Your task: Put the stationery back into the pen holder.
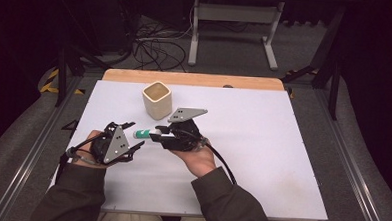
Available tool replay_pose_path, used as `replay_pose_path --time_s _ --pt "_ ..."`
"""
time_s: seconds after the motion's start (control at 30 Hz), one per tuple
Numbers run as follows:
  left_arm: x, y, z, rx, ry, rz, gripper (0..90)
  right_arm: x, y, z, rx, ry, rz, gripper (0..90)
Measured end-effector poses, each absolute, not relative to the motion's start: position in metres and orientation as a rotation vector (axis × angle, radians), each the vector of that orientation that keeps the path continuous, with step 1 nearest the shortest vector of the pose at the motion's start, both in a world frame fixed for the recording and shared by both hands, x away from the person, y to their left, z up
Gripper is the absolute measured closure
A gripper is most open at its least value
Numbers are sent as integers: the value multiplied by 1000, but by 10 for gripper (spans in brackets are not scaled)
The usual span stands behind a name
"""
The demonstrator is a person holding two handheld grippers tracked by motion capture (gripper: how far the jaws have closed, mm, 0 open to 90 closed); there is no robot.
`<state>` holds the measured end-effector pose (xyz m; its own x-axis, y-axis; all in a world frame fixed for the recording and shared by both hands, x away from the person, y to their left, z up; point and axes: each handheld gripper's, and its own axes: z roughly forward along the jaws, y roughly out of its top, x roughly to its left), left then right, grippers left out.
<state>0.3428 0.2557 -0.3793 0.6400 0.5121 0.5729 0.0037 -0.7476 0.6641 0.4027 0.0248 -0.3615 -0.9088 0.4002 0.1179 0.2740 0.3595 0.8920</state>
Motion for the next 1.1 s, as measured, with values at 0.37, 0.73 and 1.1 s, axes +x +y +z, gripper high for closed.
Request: replay_pose_path --time_s 0.37,0.73,1.1 --pt "344 250 -387 2284 326 1084 510 401 29 -360 622 2523 1599 659" --pt "343 247 -392 2315 283 1083 635 401 30 -360 621 2539 1601 659" --pt "343 247 -391 2305 273 1082 655 402 29 -360 608 2529 1631 653"
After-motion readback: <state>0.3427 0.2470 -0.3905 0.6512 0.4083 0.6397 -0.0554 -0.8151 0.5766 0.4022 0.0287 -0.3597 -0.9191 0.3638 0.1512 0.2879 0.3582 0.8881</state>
